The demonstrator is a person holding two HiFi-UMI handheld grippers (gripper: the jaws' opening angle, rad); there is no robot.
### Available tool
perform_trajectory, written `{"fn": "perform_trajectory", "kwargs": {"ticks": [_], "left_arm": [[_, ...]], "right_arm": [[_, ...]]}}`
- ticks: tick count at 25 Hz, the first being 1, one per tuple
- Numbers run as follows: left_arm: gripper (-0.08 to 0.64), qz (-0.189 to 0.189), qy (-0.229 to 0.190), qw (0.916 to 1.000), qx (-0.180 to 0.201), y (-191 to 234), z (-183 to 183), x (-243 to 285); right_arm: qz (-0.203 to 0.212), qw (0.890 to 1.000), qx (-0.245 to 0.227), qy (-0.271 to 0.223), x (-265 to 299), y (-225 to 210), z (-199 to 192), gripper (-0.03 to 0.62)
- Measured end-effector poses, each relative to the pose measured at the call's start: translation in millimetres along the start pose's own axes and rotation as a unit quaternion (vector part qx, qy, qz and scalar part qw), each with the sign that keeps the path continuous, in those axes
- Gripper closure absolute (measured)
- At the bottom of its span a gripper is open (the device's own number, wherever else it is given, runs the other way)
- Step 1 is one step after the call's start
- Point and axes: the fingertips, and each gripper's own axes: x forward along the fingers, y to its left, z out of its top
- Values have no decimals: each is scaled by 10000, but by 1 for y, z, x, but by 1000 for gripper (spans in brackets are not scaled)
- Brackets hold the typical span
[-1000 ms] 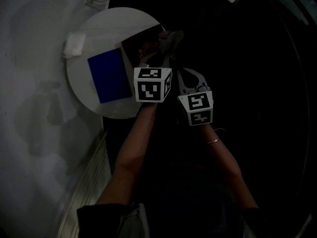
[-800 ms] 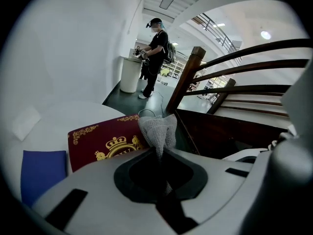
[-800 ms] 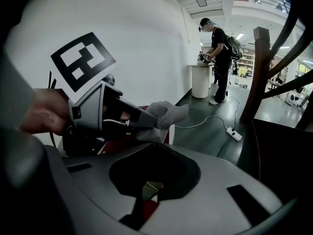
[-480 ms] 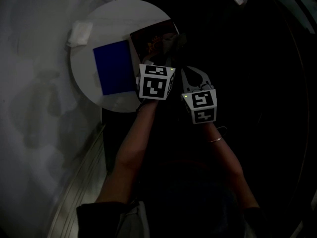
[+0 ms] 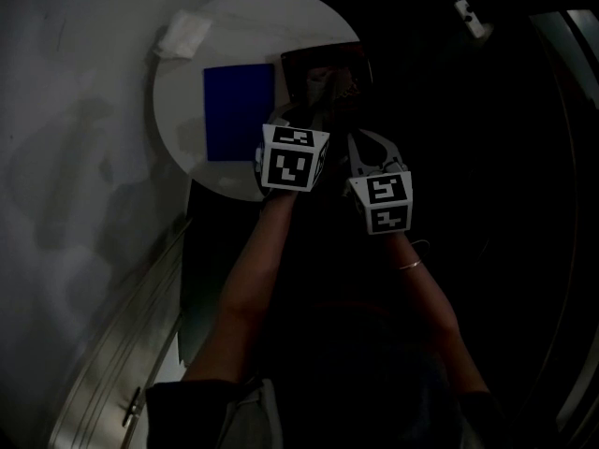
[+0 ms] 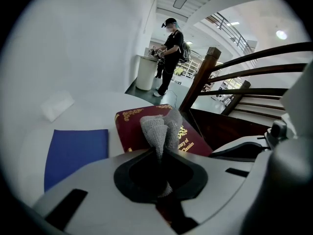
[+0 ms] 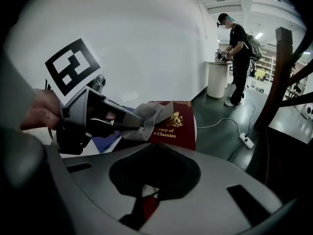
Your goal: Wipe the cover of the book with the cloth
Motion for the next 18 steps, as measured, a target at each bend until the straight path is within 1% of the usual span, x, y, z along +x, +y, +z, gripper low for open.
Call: {"fn": "perform_trajectory", "kwargs": {"ticks": [8,18], "left_arm": [[526,258,-127,9989,-359,26,-9,-15],[526,734,-131,9954,-610,52,-29,-32]], "right_arm": [[154,9997,-184,29,7,11,6,563],[210,9994,-273,-11,4,18,4,563]]}}
